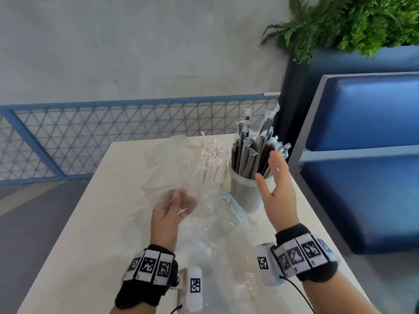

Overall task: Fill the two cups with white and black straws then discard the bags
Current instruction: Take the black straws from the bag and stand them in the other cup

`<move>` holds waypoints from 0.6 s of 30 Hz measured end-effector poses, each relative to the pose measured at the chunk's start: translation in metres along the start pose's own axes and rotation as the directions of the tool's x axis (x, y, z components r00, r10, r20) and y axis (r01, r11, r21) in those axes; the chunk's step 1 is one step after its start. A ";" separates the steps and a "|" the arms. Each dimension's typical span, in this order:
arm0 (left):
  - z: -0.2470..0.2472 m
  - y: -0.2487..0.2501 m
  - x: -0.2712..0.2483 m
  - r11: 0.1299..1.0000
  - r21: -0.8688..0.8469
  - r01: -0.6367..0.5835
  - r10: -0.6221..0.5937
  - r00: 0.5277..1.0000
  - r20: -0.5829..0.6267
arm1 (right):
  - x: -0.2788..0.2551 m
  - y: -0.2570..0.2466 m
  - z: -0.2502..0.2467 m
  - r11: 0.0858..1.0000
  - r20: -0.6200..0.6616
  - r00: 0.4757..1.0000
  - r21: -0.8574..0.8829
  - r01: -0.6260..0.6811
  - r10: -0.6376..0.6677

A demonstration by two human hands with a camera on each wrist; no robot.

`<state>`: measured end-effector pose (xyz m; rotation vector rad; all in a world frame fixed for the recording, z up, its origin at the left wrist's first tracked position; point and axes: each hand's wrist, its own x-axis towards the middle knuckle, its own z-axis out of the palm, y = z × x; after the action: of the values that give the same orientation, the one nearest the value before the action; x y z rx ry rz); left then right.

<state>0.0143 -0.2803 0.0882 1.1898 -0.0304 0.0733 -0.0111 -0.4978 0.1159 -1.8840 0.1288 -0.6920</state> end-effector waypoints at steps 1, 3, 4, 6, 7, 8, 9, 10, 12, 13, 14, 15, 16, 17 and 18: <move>0.000 -0.002 -0.003 1.000 -0.021 -0.004 0.004 1.000 -0.014 | -0.013 0.005 -0.002 1.000 -0.024 1.000 -0.019 0.017 -0.017; -0.001 -0.005 -0.009 0.998 -0.062 -0.012 0.009 0.999 -0.044 | -0.034 0.020 -0.005 0.997 -0.005 0.999 -0.069 -0.039 0.039; -0.001 -0.005 -0.012 0.997 -0.077 -0.009 0.004 0.998 -0.060 | -0.042 0.028 -0.006 0.990 0.040 0.991 -0.067 -0.126 0.129; 0.000 -0.008 -0.016 0.996 -0.085 0.007 -0.014 0.997 -0.081 | -0.055 0.040 -0.010 0.937 0.190 0.920 -0.003 -0.350 0.344; 0.001 -0.009 -0.018 0.996 -0.092 0.020 -0.029 0.995 -0.091 | -0.061 0.044 -0.012 0.891 0.280 0.865 0.064 -0.450 0.417; 0.001 -0.011 -0.019 0.995 -0.099 0.033 -0.043 0.994 -0.102 | -0.066 0.047 -0.014 0.832 0.365 0.813 0.153 -0.533 0.454; 0.002 -0.012 -0.022 0.993 -0.109 0.038 -0.050 0.993 -0.107 | -0.070 0.048 -0.017 0.771 0.435 0.776 0.240 -0.589 0.457; 0.003 -0.013 -0.025 0.992 -0.119 0.043 -0.057 0.992 -0.113 | -0.073 0.049 -0.018 0.741 0.489 0.754 0.278 -0.611 0.438; 0.005 -0.016 -0.029 0.990 -0.124 0.065 -0.078 0.991 -0.110 | -0.075 0.047 -0.019 0.781 0.547 0.741 0.230 -0.581 0.391; 0.005 -0.018 -0.030 0.992 -0.099 0.080 -0.090 0.990 -0.108 | -0.076 0.046 -0.018 0.818 0.539 0.751 0.181 -0.546 0.382; 0.003 -0.023 -0.030 0.994 -0.064 0.094 -0.101 0.987 -0.121 | -0.075 0.045 -0.017 0.847 0.503 0.773 0.136 -0.513 0.387; 0.000 -0.028 -0.029 0.993 -0.024 0.116 -0.119 0.981 -0.151 | -0.074 0.045 -0.016 0.857 0.457 0.793 0.114 -0.502 0.404; -0.004 -0.033 -0.028 0.987 0.075 0.139 -0.121 0.971 -0.207 | -0.074 0.046 -0.016 0.857 0.420 0.803 0.104 -0.505 0.422; -0.009 -0.037 -0.026 0.963 0.217 0.160 -0.095 0.955 -0.280 | -0.074 0.048 -0.017 0.857 0.399 0.808 0.096 -0.507 0.433; -0.014 -0.039 -0.026 0.933 0.337 0.129 -0.010 0.943 -0.333 | -0.073 0.049 -0.018 0.857 0.392 0.808 0.086 -0.509 0.440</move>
<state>-0.0091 -0.2832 0.0456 1.5271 0.3309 0.2199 -0.0699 -0.5043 0.0478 -1.6661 0.2812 -0.0029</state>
